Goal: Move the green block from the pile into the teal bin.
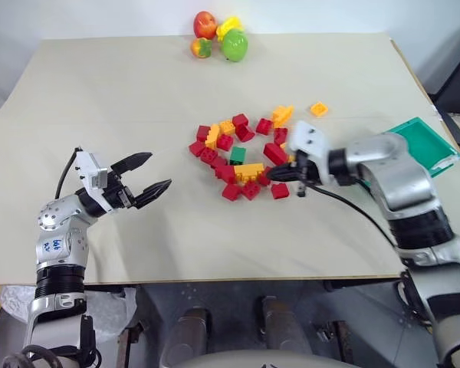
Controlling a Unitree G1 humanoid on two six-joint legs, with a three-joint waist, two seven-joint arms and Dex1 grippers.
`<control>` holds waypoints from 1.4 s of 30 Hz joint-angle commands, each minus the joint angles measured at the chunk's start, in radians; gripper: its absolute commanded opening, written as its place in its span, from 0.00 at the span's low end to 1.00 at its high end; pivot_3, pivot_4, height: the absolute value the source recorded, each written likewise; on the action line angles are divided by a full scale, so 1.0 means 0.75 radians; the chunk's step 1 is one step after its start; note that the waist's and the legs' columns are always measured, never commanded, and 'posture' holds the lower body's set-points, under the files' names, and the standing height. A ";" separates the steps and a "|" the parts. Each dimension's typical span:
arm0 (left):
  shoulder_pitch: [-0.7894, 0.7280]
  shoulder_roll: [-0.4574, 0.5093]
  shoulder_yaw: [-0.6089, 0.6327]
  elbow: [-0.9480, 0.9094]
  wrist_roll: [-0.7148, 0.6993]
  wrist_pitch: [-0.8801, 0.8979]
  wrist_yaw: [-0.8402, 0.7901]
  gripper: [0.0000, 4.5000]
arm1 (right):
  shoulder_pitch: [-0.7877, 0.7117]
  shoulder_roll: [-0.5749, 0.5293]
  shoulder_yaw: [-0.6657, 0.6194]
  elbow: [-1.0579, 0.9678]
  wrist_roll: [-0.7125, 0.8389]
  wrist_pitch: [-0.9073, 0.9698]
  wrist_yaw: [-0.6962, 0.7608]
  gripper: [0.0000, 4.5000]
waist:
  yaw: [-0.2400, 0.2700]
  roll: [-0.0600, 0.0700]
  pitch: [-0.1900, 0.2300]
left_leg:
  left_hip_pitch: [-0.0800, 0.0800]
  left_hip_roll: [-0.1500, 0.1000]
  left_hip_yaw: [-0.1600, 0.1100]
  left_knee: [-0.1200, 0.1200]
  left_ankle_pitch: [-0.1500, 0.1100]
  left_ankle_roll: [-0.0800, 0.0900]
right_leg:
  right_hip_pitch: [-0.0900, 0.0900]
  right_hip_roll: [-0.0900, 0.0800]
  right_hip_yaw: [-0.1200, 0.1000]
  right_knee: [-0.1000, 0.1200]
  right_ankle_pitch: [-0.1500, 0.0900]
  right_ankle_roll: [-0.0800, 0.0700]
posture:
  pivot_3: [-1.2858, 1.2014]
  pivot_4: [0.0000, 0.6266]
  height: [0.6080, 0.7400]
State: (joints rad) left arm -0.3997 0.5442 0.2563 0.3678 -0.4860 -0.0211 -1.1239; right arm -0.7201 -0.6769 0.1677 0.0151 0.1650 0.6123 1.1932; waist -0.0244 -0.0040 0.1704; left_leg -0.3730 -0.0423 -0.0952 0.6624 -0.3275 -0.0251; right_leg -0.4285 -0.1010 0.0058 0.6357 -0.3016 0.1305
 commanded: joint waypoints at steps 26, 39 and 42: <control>0.018 0.089 0.023 -0.090 -0.061 0.063 -0.153 1.00 | -0.456 0.312 0.247 0.420 -0.112 -0.007 -0.290 0.99 | -0.007 0.000 0.001 | 0.000 0.001 0.002 0.000 0.000 -0.001 | -0.001 0.001 0.001 -0.006 0.000 0.000 | 0.52 0.24 1.00; 0.074 0.098 0.062 -0.158 -0.066 0.049 -0.126 1.00 | -0.816 0.696 0.287 1.347 -0.352 -0.397 -0.427 0.99 | -0.049 0.001 0.001 | 0.000 0.001 -0.001 0.000 0.001 -0.002 | -0.003 0.001 -0.001 0.002 0.000 0.000 | 0.52 0.24 1.00; 0.104 0.101 0.076 -0.184 -0.070 0.052 -0.112 1.00 | -0.837 0.685 0.294 1.411 -0.392 -0.420 -0.399 0.99 | -0.050 0.001 0.001 | 0.000 0.002 -0.001 0.000 0.001 -0.002 | -0.003 0.001 -0.001 0.003 0.000 0.000 | 0.52 0.24 1.00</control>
State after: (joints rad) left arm -0.3303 0.6074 0.2800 0.2690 -0.5120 0.0301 -1.2134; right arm -1.3350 -0.1628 0.3850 1.0492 -0.1044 0.3056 0.8746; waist -0.0616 -0.0036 0.1710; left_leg -0.3733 -0.0412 -0.0957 0.6621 -0.3270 -0.0267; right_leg -0.4305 -0.1003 0.0055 0.6377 -0.3016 0.1301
